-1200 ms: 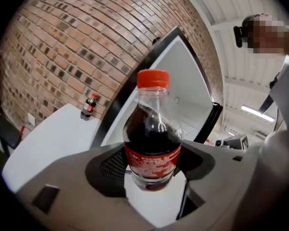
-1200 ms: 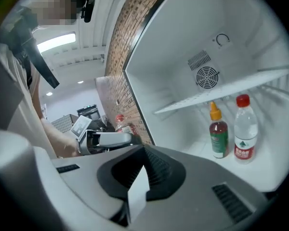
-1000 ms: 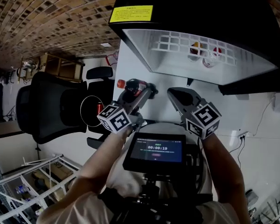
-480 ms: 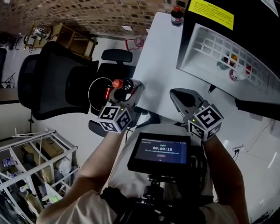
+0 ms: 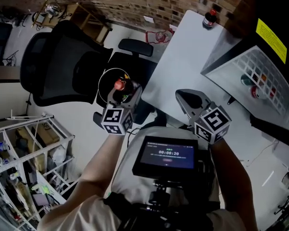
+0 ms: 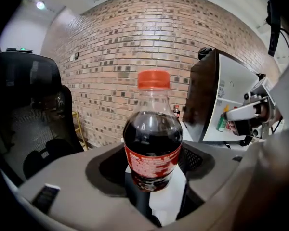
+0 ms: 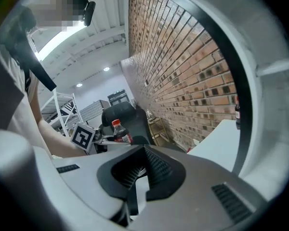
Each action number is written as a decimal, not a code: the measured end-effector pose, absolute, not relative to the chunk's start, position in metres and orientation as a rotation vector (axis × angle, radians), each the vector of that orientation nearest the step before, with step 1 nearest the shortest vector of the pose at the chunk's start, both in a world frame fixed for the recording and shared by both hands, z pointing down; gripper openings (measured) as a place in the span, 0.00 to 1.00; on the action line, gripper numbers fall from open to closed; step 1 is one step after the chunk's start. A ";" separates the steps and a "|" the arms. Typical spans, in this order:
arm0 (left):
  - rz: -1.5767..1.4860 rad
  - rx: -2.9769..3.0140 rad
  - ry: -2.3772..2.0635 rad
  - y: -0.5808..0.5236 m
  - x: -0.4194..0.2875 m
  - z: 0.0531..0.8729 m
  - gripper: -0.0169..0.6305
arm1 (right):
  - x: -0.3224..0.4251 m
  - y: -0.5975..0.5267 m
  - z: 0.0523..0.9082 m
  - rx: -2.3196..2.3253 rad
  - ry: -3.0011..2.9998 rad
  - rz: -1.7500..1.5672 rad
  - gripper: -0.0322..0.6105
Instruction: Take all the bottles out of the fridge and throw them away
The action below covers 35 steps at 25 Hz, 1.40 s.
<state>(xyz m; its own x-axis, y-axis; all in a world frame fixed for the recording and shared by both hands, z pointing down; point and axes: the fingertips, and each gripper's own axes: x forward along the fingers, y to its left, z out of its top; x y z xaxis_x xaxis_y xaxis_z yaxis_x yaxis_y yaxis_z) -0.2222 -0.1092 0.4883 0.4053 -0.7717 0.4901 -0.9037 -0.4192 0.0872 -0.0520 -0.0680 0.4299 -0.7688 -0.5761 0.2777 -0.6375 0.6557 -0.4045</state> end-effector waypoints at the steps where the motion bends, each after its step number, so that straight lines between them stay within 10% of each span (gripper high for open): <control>1: 0.546 2.322 -1.451 -0.108 -0.227 0.490 0.53 | -0.060 -0.071 0.431 0.987 -2.747 0.742 0.05; 35: 1.161 1.588 -1.110 -0.116 -0.410 0.722 0.53 | -0.189 -0.096 0.473 0.748 -2.633 0.881 0.05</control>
<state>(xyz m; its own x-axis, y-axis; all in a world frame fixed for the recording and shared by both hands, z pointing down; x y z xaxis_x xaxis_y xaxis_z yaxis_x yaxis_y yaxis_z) -0.4103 -0.1156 0.7217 0.1732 -0.1677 0.9705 -0.9621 -0.2397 0.1303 -0.1895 -0.0958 0.4731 -0.8318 -0.3872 0.3977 -0.5486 0.6825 -0.4829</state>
